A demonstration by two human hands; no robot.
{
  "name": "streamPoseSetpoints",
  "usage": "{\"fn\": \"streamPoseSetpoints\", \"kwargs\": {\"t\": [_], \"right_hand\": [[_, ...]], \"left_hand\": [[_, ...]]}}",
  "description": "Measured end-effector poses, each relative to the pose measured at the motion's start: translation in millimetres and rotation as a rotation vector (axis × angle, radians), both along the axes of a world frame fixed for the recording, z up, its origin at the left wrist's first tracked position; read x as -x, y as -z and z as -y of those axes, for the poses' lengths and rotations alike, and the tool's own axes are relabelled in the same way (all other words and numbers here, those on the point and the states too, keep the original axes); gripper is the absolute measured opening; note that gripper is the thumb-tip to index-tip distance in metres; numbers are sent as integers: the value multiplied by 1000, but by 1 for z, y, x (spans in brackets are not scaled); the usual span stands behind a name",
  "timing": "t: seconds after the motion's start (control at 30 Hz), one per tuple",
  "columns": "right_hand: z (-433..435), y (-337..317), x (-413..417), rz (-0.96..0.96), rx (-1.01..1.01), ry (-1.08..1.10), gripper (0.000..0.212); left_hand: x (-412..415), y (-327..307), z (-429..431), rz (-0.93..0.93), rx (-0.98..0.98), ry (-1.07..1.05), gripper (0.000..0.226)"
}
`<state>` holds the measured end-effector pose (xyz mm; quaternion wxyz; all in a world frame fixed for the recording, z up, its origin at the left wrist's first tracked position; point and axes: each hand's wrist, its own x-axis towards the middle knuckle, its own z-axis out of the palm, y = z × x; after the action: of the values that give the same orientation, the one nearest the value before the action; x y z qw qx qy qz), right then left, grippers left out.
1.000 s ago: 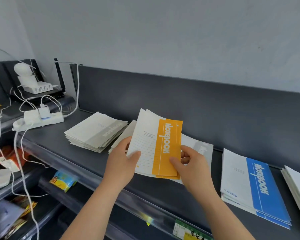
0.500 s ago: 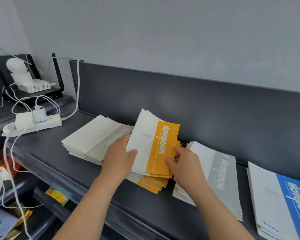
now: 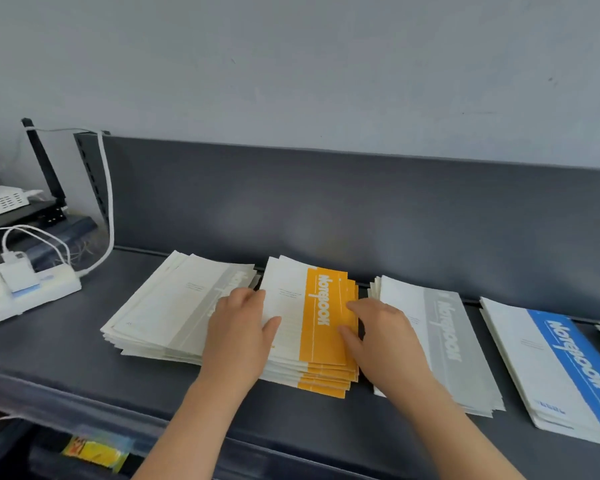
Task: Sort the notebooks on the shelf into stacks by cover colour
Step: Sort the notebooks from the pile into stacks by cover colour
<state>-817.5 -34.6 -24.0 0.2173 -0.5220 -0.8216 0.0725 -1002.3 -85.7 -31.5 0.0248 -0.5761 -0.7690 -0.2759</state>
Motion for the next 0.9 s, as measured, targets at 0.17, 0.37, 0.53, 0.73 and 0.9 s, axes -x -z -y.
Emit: {"fn": "streamPoseSetpoints", "kwargs": {"t": [0.17, 0.37, 0.53, 0.73, 0.9], "right_hand": [[17, -5, -22, -78, -77, 113, 38], [40, -2, -75, -72, -95, 264, 46], [57, -1, -132, -86, -84, 364, 40], [69, 1, -221, -66, -86, 448, 34], [81, -1, -315, -40, -61, 489, 27]], "left_hand": [[-25, -17, 5, 49, -101, 169, 45], [-73, -14, 3, 69, -136, 350, 40], [-126, -14, 2, 76, -144, 447, 41], [-212, -13, 1, 98, -120, 512, 42], [-303, -5, 4, 141, -95, 534, 41]]}}
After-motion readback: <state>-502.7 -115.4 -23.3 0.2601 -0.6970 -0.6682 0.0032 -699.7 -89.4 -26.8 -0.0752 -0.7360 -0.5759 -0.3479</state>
